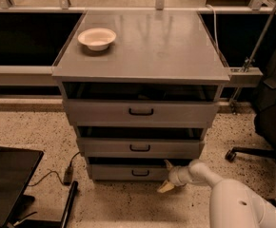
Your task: Open bottom drawer
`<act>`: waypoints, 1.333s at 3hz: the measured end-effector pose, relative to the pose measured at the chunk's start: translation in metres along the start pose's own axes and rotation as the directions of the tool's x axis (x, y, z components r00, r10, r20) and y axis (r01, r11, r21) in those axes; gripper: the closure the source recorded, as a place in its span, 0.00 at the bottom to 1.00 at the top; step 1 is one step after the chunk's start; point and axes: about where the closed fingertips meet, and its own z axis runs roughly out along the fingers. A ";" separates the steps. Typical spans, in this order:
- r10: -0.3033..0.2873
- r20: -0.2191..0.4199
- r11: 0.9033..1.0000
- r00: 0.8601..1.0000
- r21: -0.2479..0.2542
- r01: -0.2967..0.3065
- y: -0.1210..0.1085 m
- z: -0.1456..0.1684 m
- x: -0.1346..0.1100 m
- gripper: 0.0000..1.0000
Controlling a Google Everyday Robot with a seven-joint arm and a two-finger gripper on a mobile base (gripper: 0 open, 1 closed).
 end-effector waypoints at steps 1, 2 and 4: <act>0.000 0.000 1.000 1.000 0.000 0.000 0.000 0.000 0.000 0.46; 0.000 0.000 1.000 1.000 0.000 0.000 0.000 0.000 0.000 0.70; 0.000 0.000 1.000 1.000 0.000 0.000 -0.002 -0.007 -0.005 1.00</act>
Offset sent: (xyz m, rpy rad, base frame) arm 0.0000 0.0000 0.0000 0.0000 0.0000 0.0000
